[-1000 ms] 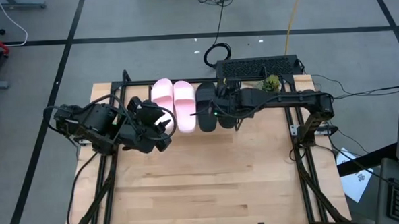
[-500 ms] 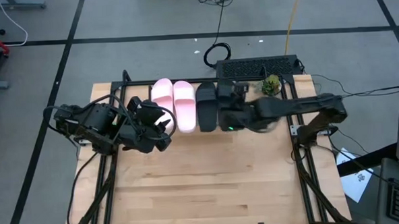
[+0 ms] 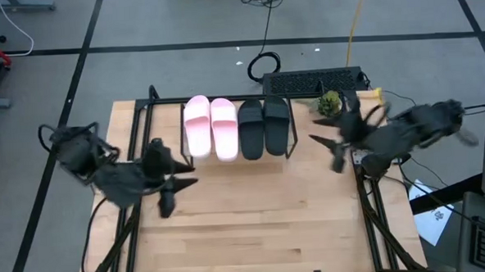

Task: Pick and place slides into the shelf
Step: Return to Home Position

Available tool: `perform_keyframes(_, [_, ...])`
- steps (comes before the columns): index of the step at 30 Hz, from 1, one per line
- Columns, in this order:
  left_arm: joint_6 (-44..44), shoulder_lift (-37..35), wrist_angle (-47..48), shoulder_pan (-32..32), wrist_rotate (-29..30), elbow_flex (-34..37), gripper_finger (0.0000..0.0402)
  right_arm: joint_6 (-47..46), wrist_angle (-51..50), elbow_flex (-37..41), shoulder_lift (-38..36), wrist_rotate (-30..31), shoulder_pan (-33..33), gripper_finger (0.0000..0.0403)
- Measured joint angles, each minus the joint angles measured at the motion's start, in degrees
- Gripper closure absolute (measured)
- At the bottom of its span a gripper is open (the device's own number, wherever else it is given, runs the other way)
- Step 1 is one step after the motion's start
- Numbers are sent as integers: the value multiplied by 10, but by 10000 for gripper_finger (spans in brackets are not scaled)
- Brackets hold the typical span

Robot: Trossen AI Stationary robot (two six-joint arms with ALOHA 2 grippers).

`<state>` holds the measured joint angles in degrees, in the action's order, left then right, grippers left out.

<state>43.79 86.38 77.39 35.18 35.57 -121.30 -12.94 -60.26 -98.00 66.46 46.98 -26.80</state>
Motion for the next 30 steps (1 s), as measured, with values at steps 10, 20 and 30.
perform_keyframes(10, [11,-13,15,132,3,0,256,-122,31,13,-109,-202,-35,236])
perform_keyframes(20, [55,-6,2,325,273,8,256,-130,84,153,-168,-224,-100,236])
perform_keyframes(30, [260,-17,-31,331,429,209,256,-85,314,350,-263,-214,-153,236])
